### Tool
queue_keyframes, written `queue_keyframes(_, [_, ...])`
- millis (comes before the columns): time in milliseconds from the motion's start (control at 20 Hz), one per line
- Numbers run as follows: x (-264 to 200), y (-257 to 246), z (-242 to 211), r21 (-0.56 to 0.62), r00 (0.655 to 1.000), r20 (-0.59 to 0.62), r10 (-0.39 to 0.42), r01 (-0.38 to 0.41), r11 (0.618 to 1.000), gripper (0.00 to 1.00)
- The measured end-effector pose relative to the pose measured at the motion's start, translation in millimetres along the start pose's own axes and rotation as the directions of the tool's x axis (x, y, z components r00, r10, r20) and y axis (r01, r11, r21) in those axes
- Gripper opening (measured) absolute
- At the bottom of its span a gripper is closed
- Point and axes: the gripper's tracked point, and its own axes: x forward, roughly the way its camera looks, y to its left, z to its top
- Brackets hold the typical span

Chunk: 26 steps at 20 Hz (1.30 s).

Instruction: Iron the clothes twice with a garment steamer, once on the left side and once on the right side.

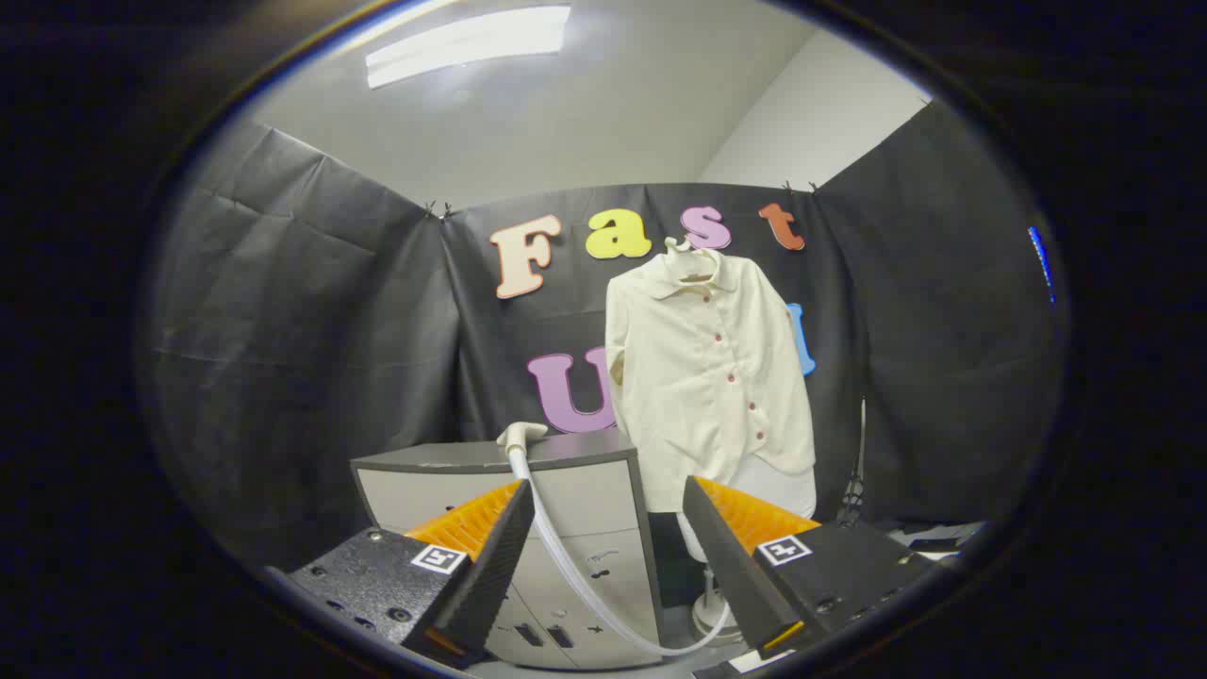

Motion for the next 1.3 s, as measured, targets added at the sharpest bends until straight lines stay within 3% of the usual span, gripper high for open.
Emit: queue_keyframes(1300, [10.4,-2.0,-12.1,0.028,1.000,-0.017,-0.004,0.004,1.000,0.96])
